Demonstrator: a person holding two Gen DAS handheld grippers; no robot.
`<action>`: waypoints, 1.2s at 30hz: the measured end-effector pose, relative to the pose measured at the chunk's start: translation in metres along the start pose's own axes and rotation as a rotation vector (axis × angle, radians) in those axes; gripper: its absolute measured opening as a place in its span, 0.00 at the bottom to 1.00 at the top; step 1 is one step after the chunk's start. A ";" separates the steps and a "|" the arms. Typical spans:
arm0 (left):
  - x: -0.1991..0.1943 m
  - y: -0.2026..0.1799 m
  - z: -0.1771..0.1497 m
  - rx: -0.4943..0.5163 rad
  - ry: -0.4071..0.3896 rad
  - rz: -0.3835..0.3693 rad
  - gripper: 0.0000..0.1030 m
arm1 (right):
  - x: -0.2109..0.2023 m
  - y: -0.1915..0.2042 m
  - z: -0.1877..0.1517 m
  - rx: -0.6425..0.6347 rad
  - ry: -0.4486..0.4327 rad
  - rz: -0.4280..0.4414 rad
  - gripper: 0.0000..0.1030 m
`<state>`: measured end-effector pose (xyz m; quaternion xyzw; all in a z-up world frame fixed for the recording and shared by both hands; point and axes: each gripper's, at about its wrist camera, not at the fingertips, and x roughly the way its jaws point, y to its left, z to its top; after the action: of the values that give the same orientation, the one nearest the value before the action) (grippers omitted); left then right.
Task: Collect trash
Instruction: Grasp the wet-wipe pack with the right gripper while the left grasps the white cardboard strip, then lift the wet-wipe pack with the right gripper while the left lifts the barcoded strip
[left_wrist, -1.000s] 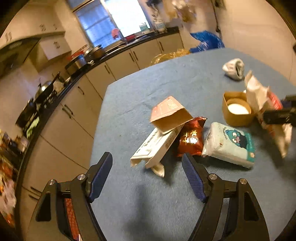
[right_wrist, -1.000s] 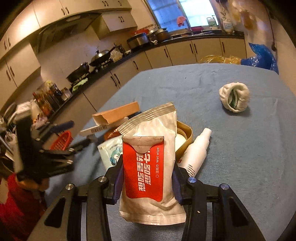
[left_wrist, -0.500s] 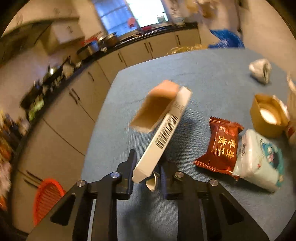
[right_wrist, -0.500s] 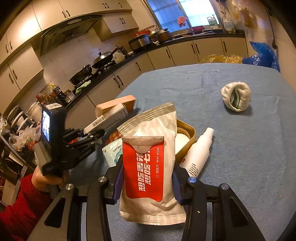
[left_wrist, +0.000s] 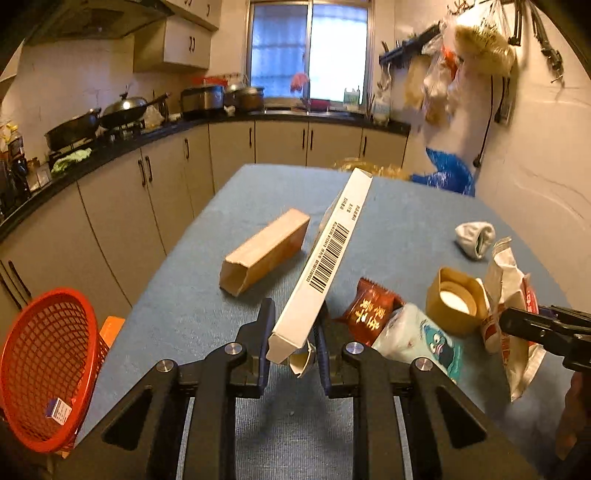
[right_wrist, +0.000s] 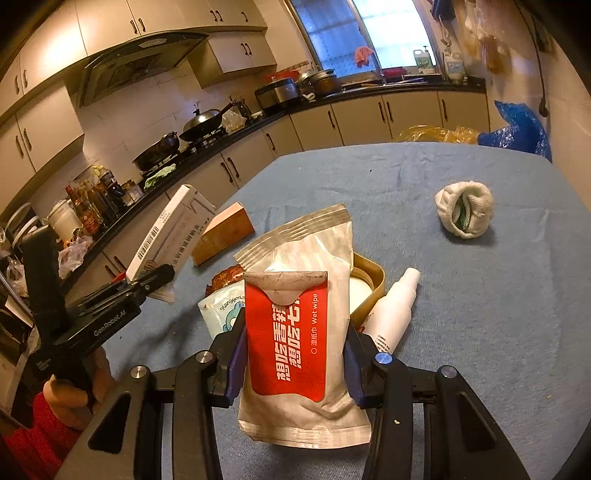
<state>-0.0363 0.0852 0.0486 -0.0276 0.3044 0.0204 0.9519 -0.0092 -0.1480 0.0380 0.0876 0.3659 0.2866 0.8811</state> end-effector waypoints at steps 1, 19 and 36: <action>-0.001 0.001 0.000 -0.003 -0.007 0.002 0.19 | 0.000 0.000 0.000 0.000 -0.004 -0.001 0.46; 0.004 0.001 0.004 0.009 -0.027 -0.008 0.19 | -0.003 -0.001 -0.002 -0.003 -0.024 -0.016 0.46; 0.002 0.006 0.007 0.007 -0.031 0.003 0.19 | -0.001 -0.009 0.000 0.019 -0.014 -0.025 0.46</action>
<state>-0.0309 0.0912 0.0524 -0.0235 0.2897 0.0210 0.9566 -0.0062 -0.1557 0.0357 0.0934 0.3634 0.2716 0.8862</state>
